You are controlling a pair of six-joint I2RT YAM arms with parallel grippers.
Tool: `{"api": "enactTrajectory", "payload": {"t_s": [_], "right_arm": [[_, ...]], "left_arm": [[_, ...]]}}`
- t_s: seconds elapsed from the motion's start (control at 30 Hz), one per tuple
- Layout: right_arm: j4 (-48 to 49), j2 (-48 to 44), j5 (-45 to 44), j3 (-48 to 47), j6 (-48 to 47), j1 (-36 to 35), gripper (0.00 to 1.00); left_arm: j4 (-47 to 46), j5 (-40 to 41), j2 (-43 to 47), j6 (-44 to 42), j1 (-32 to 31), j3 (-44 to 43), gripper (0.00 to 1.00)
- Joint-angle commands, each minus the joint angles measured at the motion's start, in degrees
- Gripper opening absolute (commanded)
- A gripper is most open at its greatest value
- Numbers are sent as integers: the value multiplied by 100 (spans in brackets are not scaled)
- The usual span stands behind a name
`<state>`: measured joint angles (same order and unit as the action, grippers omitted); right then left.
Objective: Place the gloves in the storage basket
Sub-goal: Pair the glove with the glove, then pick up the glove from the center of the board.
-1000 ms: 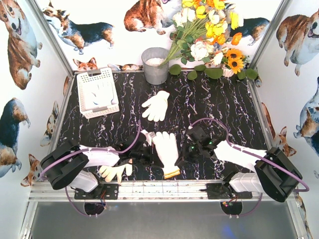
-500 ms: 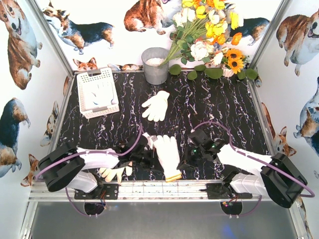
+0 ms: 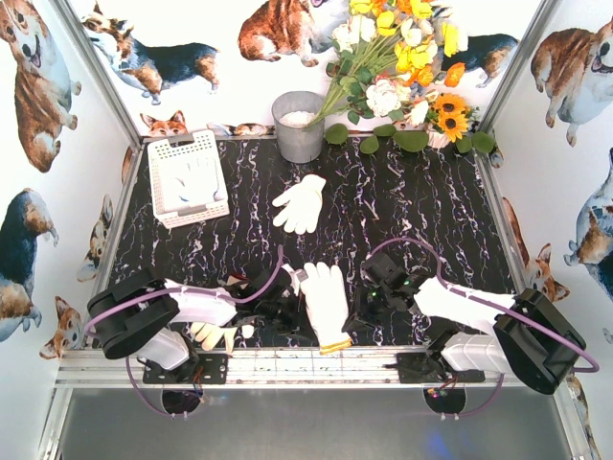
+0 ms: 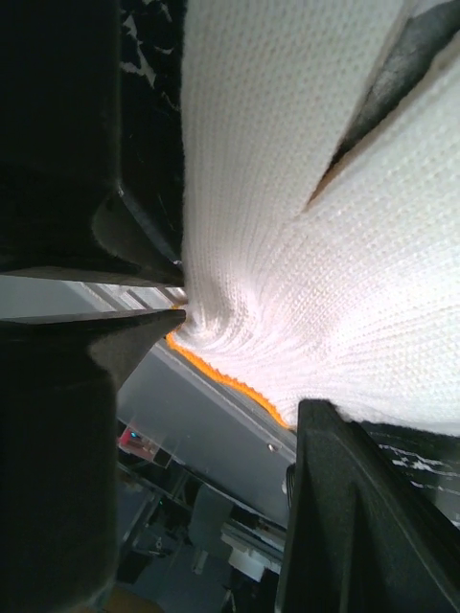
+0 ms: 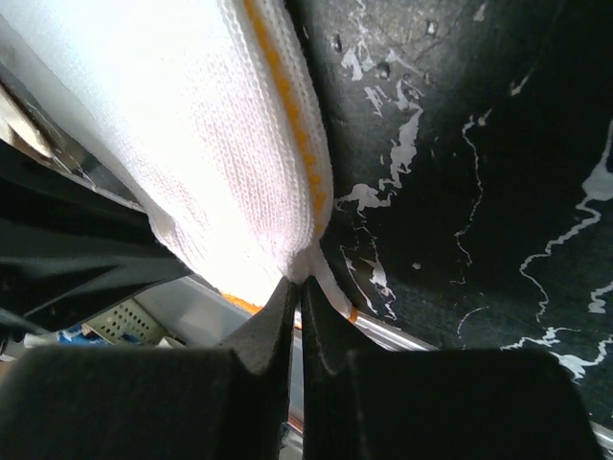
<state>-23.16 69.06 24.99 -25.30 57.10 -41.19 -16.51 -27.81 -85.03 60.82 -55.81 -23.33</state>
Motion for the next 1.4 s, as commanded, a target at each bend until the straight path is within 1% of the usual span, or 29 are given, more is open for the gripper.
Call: {"api": "enactTrajectory", "payload": {"t_s": [0.0,0.03,0.07,0.1,0.13,0.17,0.2,0.27,0.33,0.43,0.5,0.53,0.63,0.7,0.8,0.87,1.0,1.07,1.23,1.37], "right_arm": [[-241,-219,-126,-84,-107,-38,3],[-342,-311,-203,-153,-137,-38,9],[-405,-408,-267,-231,-158,-38,16],[-479,-456,-338,-306,-170,-38,27],[-556,-596,-369,-414,-161,-38,41],[-614,-679,-353,-513,-160,-38,49],[-686,-747,-345,-614,-170,-38,53],[-865,-842,-396,-813,-196,-38,58],[-997,-919,-466,-978,-235,-30,60],[-922,-923,-440,-1065,-287,-27,61],[-657,-808,-272,-939,-216,-29,59],[-445,-727,-152,-844,-144,-29,55],[375,-537,254,-492,226,-57,40],[916,-327,343,-297,414,-125,32],[1279,-100,339,-173,513,-169,26],[1441,106,310,-139,521,-170,23],[2048,516,234,-82,728,-197,20],[2184,682,111,-62,809,-221,20],[2239,887,-626,-61,824,-223,21],[2184,1128,-1020,-478,578,-210,22]], "left_arm": [[185,156,447,-77,-44,-34,19],[373,295,588,-117,-44,-58,27],[618,418,765,-162,-39,-95,35],[831,549,931,-188,-43,-101,41],[998,657,1101,-172,-33,-95,49],[1161,768,1298,-146,-35,-87,53],[1299,887,1469,-133,-31,-89,57],[1613,1141,1837,-154,-19,-130,64],[1929,1464,2161,-193,10,-212,71],[2174,1854,2454,-242,110,-339,76],[2075,1974,2415,-207,196,-356,74],[1948,1970,2322,-173,244,-350,70],[1431,1758,1862,-123,321,-386,53],[1175,1648,1479,-160,323,-504,41],[819,1516,857,-211,330,-517,34],[831,1401,485,-326,376,-606,29],[1485,1612,23,-806,406,-992,28],[1601,1725,-94,-960,503,-1068,28],[1142,1559,-335,-1193,1011,-1069,28],[772,1210,-824,-1562,1317,-1507,29]]}}
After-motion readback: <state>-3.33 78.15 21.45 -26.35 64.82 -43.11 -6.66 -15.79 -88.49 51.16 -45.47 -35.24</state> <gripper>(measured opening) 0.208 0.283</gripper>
